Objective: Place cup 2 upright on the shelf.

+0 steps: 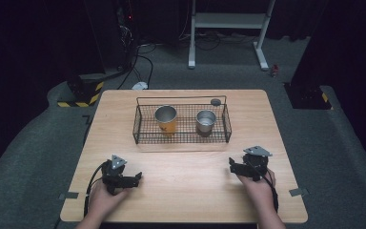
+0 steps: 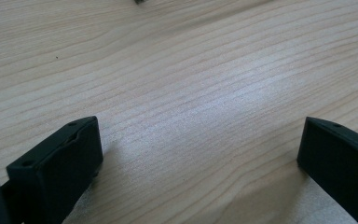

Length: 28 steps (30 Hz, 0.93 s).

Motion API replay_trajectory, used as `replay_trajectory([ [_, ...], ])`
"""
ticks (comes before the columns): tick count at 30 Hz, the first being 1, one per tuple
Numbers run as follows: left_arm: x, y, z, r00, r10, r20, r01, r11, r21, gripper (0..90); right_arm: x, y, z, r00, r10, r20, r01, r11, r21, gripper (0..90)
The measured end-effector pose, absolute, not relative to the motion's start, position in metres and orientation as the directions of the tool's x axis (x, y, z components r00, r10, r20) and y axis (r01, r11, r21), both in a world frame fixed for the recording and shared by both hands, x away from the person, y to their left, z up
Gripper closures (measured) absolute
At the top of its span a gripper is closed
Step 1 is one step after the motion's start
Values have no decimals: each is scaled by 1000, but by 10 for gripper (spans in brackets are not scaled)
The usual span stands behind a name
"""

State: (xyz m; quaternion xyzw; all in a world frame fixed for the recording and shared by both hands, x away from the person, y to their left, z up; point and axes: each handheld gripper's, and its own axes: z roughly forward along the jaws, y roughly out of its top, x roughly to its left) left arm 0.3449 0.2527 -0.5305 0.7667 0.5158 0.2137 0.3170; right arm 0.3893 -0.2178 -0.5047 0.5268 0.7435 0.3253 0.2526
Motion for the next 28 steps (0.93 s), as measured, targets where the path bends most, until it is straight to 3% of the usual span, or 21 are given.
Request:
replay_trajectory([
  [10,345,253,-530,379,925,6,654,-272,706,3,374,-257,-524,-277,960,-46,664,226,713,119],
  [18,346,253,-531,376,927,4,652,-267,710,3,371,-255,-524,-222,975,-19,685,170,709,136],
  [28,345,253,-531,373,928,3,653,-264,710,5,372,-254,-524,-219,976,-13,689,164,706,132],
])
